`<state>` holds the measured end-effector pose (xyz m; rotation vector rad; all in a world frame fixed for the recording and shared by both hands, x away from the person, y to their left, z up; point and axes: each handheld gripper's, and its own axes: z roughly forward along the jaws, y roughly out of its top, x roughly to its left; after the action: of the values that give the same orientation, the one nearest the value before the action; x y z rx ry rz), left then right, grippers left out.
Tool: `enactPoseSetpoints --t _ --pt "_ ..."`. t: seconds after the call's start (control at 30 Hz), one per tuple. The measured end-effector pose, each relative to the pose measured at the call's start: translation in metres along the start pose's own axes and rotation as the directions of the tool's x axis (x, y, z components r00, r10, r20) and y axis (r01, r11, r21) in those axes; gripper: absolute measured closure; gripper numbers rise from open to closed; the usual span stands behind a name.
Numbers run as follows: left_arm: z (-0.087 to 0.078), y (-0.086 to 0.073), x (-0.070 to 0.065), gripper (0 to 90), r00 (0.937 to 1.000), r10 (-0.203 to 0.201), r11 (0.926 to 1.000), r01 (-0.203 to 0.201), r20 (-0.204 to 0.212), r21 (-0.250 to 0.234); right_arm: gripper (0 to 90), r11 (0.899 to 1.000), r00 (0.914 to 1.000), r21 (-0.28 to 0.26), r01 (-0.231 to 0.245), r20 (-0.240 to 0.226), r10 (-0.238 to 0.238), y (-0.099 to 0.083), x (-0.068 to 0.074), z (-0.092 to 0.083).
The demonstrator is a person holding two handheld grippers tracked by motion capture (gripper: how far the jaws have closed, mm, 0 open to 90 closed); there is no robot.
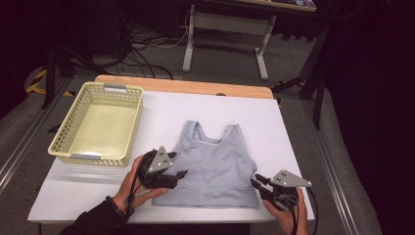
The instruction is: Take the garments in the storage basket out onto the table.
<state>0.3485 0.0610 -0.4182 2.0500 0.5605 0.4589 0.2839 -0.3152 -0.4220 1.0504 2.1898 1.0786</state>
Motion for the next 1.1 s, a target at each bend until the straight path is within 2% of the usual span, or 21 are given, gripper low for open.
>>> enactPoseSetpoints --t 0.03,0.07,0.13,0.2,0.23,0.27,0.3,0.37,0.4,0.47,0.53,0.63,0.67,0.73,0.8,0.83,0.9,0.93,1.03,1.07,1.1 --pt "0.0 0.0 0.0 30.5 1.0 0.0 1.0 0.0 0.0 0.0 65.6 0.999 0.9999 -0.032 -0.012 0.009 0.013 0.009 -0.006 0.001" --pt "0.005 0.008 0.004 30.5 0.9999 0.01 0.9999 -0.01 -0.013 -0.011 65.6 0.999 0.9999 -0.032 -0.012 0.009 0.013 0.009 -0.006 0.001" --pt "0.028 0.026 0.019 28.6 0.9983 0.011 0.9999 -0.01 -0.057 0.008 56.4 0.996 0.9995 -0.083 -0.02 0.022 0.022 0.03 -0.023 0.011" --pt "0.043 0.032 0.029 27.4 0.9981 -0.011 0.9996 0.013 -0.061 0.024 53.0 0.992 0.9984 -0.11 -0.055 0.004 0.056 0.045 -0.04 0.026" --pt "0.043 0.032 0.029 27.4 0.9981 -0.011 0.9996 0.013 -0.061 0.024 48.9 0.992 0.998 -0.107 -0.064 -0.002 0.064 0.052 -0.048 0.036" --pt "0.06 0.036 0.041 27.9 0.9949 -0.037 0.9984 0.041 -0.094 0.04 46.5 0.994 0.9982 -0.094 -0.061 -0.007 0.06 0.06 -0.057 0.05" --pt "0.069 0.038 0.048 28.1 0.9941 -0.057 0.9966 0.062 -0.092 0.054 46.2 0.995 0.9983 -0.078 -0.058 -0.01 0.058 0.064 -0.061 0.059" --pt "0.088 0.04 0.061 28.9 0.9891 -0.071 0.992 0.083 -0.129 0.095 43.2 0.998 0.9986 -0.027 -0.051 -0.015 0.051 0.071 -0.073 0.084" --pt "0.094 0.04 0.066 29.5 0.9877 -0.071 0.99 0.087 -0.139 0.111 42.4 0.997 0.9966 0.0 -0.074 -0.038 0.074 0.074 -0.08 0.099" --pt "0.102 0.04 0.072 32.2 0.9848 -0.086 0.9857 0.106 -0.151 0.13 41.8 0.995 0.9957 0.04 -0.086 -0.031 0.087 0.076 -0.086 0.118" --pt "0.124 0.038 0.088 34.5 0.9808 -0.107 0.9725 0.137 -0.164 0.188 40.9 0.993 0.9941 0.063 -0.101 -0.033 0.103 0.077 -0.092 0.135" --pt "0.14 0.034 0.099 41.6 0.9794 -0.132 0.9566 0.166 -0.153 0.239 39.4 0.983 0.9895 0.122 -0.135 -0.034 0.14 0.078 -0.097 0.156" --pt "0.144 0.033 0.101 43.4 0.9793 -0.135 0.9525 0.17 -0.151 0.252 39.8 0.981 0.991 0.143 -0.129 -0.018 0.133 0.077 -0.099 0.162" --pt "0.151 0.03 0.105 50.4 0.9791 -0.148 0.9459 0.182 -0.139 0.269 42.2 0.972 0.9886 0.182 -0.148 0.001 0.151 0.076 -0.101 0.172" --pt "0.153 0.029 0.107 55.7 0.979 -0.17 0.9476 0.194 -0.112 0.254 47.7 0.975 0.9915 0.182 -0.13 0.013 0.13 0.077 -0.101 0.174" --pt "0.153 0.029 0.107 60.4 0.9793 -0.171 0.949 0.193 -0.109 0.249 53.3 0.974 0.9919 0.186 -0.127 0.013 0.126 0.079 -0.101 0.175" --pt "0.153 0.031 0.105 70.3 0.9819 -0.145 0.9475 0.173 -0.122 0.269 69.3 0.977 0.9948 0.191 -0.098 -0.008 0.102 0.082 -0.098 0.177" --pt "0.153 0.032 0.105 75.4 0.9835 -0.122 0.9503 0.154 -0.133 0.27 75.6 0.977 0.9962 0.197 -0.082 -0.013 0.086 0.084 -0.096 0.178" --pt "0.147 0.035 0.106 80.3 0.9795 -0.115 0.9518 0.156 -0.166 0.264 80.3 0.976 0.9983 0.21 -0.054 -0.012 0.058 0.088 -0.091 0.179" --pt "0.141 0.039 0.107 80.3 0.9734 -0.116 0.9563 0.164 -0.197 0.242 86.3 0.977 0.9989 0.207 -0.044 -0.006 0.046 0.09 -0.09 0.178" --pt "0.131 0.046 0.111 81.3 0.9674 -0.131 0.9618 0.177 -0.216 0.209 87.0 0.985 0.9994 0.169 -0.033 0.017 0.03 0.095 -0.089 0.173"
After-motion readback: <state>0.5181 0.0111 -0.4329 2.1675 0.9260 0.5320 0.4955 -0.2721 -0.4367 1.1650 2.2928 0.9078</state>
